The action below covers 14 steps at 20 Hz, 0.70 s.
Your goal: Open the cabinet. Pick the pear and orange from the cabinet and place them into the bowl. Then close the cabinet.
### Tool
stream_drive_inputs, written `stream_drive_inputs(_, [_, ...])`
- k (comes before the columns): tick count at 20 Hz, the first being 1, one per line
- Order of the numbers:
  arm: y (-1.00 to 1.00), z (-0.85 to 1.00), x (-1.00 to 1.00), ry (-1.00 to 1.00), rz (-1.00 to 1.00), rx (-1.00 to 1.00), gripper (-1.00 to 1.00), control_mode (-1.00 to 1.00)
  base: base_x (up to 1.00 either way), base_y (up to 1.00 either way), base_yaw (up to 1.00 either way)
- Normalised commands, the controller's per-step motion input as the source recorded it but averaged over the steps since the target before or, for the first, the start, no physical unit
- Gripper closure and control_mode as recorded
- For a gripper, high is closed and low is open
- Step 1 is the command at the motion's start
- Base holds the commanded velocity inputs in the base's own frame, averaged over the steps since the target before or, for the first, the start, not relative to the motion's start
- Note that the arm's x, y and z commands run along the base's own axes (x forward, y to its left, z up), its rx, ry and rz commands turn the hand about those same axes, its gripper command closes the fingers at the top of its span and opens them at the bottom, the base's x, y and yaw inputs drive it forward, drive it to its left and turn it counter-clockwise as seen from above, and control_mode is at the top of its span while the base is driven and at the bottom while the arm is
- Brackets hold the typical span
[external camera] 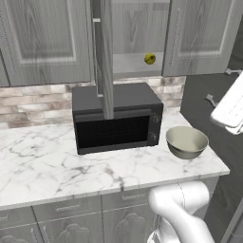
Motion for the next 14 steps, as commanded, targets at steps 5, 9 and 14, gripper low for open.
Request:
stream_drive_inputs(5, [-0.09, 0.21, 0.00, -0.12, -0.14, 0.36, -1.00, -1.00, 0.00, 0.00, 0.00])
stream_drive_inputs(9, [0.00, 0.09, 0.00, -0.03, -0.13, 0.43, -1.00, -1.00, 0.00, 0.00, 0.00])
stream_drive_inputs(14, [0.00, -0.06, 0.05, 0.06, -0.05, 0.17, -1.00, -1.00, 0.00, 0.00, 0.00])
